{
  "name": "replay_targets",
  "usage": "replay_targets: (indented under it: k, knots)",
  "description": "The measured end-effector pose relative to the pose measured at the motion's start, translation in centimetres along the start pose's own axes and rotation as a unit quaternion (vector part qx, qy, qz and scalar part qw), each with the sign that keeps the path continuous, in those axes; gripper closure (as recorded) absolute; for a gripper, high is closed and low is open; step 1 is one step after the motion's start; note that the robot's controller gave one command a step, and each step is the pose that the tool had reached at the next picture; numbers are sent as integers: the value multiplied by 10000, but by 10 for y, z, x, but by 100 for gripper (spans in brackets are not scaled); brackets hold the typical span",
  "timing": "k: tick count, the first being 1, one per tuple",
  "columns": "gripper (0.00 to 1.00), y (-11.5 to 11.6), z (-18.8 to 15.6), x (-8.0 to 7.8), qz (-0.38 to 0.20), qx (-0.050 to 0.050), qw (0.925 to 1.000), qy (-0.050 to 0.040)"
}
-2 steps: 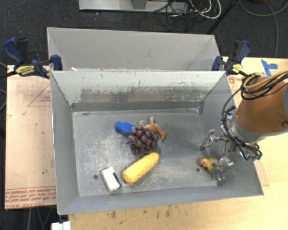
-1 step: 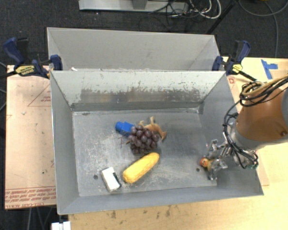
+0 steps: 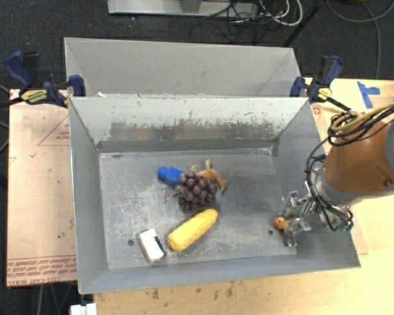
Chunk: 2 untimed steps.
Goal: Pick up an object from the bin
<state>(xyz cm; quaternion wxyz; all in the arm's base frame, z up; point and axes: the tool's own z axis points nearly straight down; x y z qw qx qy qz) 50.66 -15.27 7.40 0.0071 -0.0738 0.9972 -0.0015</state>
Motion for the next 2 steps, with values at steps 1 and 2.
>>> replay_targets:
  k: [1, 2]
  knots:
    - [100, 1, -4, 2, -1, -19, 10000, 43]
    - [100, 2, -23, 4, -5, -38, 10000, 90]
